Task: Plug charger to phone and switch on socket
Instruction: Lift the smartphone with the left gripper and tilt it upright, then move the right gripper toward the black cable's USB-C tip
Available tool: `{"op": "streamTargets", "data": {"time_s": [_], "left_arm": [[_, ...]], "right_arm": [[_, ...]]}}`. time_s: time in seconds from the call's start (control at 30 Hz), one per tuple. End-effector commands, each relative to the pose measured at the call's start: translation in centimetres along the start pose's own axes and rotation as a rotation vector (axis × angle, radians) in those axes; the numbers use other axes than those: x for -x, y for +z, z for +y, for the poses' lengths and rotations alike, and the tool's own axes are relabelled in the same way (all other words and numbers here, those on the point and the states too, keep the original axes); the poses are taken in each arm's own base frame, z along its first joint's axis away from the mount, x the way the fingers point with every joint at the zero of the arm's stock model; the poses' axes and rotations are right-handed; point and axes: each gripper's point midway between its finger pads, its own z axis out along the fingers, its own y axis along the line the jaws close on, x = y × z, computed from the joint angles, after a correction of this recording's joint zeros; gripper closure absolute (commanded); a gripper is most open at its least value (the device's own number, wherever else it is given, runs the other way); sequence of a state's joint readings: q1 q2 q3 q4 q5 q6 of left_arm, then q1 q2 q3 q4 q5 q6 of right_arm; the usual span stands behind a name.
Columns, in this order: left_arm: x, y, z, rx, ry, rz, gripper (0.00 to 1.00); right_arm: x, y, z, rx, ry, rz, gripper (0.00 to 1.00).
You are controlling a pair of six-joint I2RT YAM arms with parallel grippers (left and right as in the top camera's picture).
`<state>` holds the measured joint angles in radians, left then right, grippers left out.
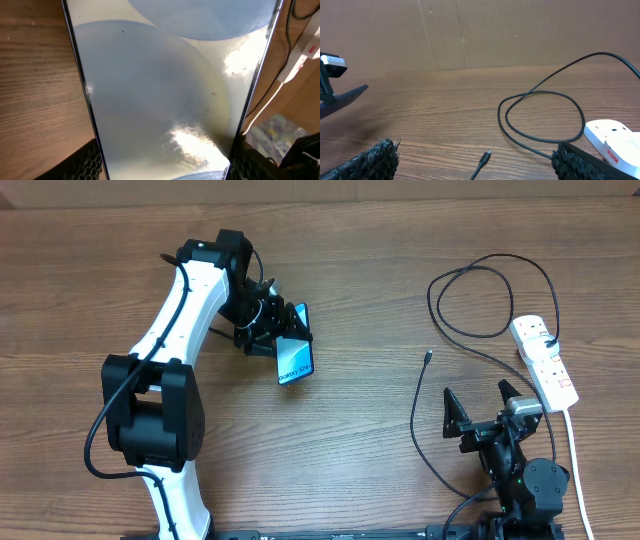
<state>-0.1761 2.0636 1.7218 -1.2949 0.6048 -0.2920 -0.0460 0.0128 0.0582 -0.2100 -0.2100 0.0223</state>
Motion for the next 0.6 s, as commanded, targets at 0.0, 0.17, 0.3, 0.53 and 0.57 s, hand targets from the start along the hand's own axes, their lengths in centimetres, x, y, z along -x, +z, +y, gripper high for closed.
{"op": "streamTargets", "data": {"time_s": [0.0, 0.17, 0.3, 0.53, 0.57], "left_arm": [[1.0, -0.6, -0.7, -0.026, -0.039, -0.034, 0.57], [1.2, -0.6, -0.8, -0.032, -0.049, -0.039, 0.57], [0.9, -0.6, -0.9, -0.04, -0.061, -0.027, 0.57], [0.7, -0.6, -1.5, -0.076, -0.061, -0.015, 0.57], [0.6, -0.6, -1.7, -0.086, -0.061, -0.011, 0.57]], "right_arm": [[0.5, -0.2, 0.1, 0.002, -0.008, -0.014, 0.0], [0.7, -0.2, 0.4, 0.017, 0.008, -0.021, 0.0], [0.2, -0.7, 4.2, 0.239, 0.227, 0.033, 0.0], [-0.5, -3.5, 10.2, 0.603, 0.506, 0.212, 0.0], [-0.5, -3.7, 10.4, 0.619, 0.505, 0.218, 0.0]]}}
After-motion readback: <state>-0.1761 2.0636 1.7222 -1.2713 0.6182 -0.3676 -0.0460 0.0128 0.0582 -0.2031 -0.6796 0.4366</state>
